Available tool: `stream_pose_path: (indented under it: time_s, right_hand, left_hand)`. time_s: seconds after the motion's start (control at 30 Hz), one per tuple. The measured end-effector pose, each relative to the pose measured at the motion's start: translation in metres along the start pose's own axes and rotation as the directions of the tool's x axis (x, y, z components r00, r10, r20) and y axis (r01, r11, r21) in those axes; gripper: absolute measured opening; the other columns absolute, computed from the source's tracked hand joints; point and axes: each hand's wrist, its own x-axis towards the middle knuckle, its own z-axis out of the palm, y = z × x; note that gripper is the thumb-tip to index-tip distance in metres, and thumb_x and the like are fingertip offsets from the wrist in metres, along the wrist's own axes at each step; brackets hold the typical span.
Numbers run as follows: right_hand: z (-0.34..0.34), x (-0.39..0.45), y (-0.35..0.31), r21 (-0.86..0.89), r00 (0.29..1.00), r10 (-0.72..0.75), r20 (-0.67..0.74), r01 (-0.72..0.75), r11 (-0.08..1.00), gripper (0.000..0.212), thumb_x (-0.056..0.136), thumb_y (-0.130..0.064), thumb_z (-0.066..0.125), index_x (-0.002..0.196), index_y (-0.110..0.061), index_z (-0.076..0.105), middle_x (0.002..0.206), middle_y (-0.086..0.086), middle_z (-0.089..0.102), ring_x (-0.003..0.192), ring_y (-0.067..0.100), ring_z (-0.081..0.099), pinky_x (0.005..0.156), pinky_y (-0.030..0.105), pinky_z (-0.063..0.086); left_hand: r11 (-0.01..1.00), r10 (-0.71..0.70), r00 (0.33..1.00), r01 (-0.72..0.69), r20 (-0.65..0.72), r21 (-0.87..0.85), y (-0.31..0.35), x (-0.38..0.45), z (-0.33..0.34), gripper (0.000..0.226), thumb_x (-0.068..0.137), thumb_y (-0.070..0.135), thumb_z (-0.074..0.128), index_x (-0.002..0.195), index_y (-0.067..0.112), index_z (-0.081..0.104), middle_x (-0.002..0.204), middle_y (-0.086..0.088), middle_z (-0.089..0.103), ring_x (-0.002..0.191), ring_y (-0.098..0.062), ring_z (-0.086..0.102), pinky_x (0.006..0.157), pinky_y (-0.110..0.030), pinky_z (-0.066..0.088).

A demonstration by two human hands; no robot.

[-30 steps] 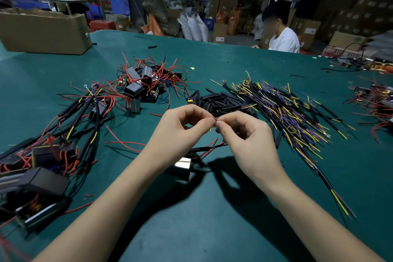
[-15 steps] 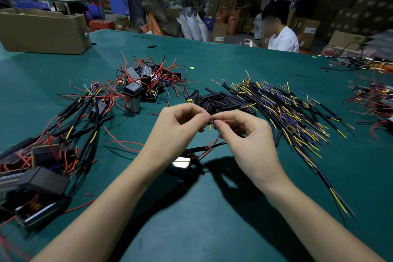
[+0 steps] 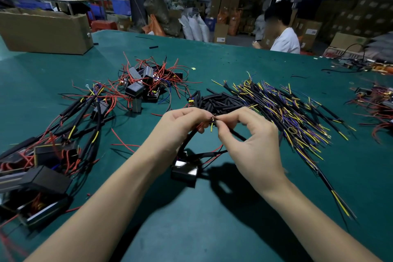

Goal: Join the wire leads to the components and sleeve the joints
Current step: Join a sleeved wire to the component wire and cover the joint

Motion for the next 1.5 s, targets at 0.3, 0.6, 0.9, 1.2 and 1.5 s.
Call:
stream_pose_path:
  time_s: [0.3,0.6,0.9,1.2,1.5]
  right_hand:
    - [-0.005,0.007,-0.002,0.268,0.929,0.332,0.160,-0.365,0.892,0.018,0.087,-0.013,0.066,0.073,-0.022,0.072,0.074,-0.006,0.073,0.075,0.007,0.064,0.081,0.038,0.052]
    - [-0.006,0.004,0.003,0.114,0.996,0.081,0.043,-0.085,0.990,0.012,0.084,-0.010,0.068,0.081,-0.022,0.070,0.074,-0.014,0.068,0.074,0.000,0.060,0.079,0.027,0.046]
    - [-0.012,0.006,0.014,-0.347,0.879,-0.463,0.114,0.472,0.810,0.007,0.087,-0.008,0.065,0.082,-0.008,0.070,0.079,0.000,0.068,0.073,0.019,0.063,0.070,0.035,0.044]
    - [-0.016,0.013,0.021,0.472,0.786,0.375,0.492,-0.603,0.644,0.022,0.071,-0.034,0.069,0.082,-0.015,0.074,0.078,0.001,0.070,0.072,0.010,0.062,0.070,0.018,0.049]
    - [-0.023,0.013,0.025,0.447,0.731,0.327,0.599,-0.644,0.621,0.017,0.076,-0.031,0.067,0.082,-0.017,0.073,0.075,-0.002,0.067,0.070,0.008,0.059,0.070,0.016,0.047]
  left_hand:
    - [0.987,0.134,0.991,-0.130,-0.032,0.090,-0.002,-0.003,0.003,0.016,0.087,0.009,0.063,0.073,0.016,0.068,0.063,0.010,0.059,0.065,-0.004,0.050,0.066,-0.009,0.040]
    - [0.967,0.173,0.984,-0.159,-0.052,0.199,0.001,-0.005,0.005,0.017,0.086,0.009,0.064,0.071,0.015,0.068,0.068,0.000,0.060,0.068,-0.009,0.048,0.066,-0.022,0.037]
    - [0.982,0.011,0.999,-0.003,-0.044,0.191,0.000,-0.002,0.003,0.013,0.083,0.013,0.066,0.071,0.012,0.071,0.061,0.008,0.059,0.062,-0.005,0.047,0.062,-0.011,0.039]
    - [0.899,0.284,0.959,-0.258,-0.024,0.353,-0.001,-0.007,0.008,0.013,0.087,0.006,0.063,0.075,0.010,0.066,0.069,0.000,0.062,0.062,-0.002,0.050,0.063,-0.011,0.040]
    - [0.745,0.469,0.881,-0.430,0.057,0.510,0.000,-0.011,0.010,0.012,0.085,0.004,0.065,0.074,0.011,0.064,0.069,-0.001,0.061,0.067,-0.010,0.048,0.068,-0.017,0.039]
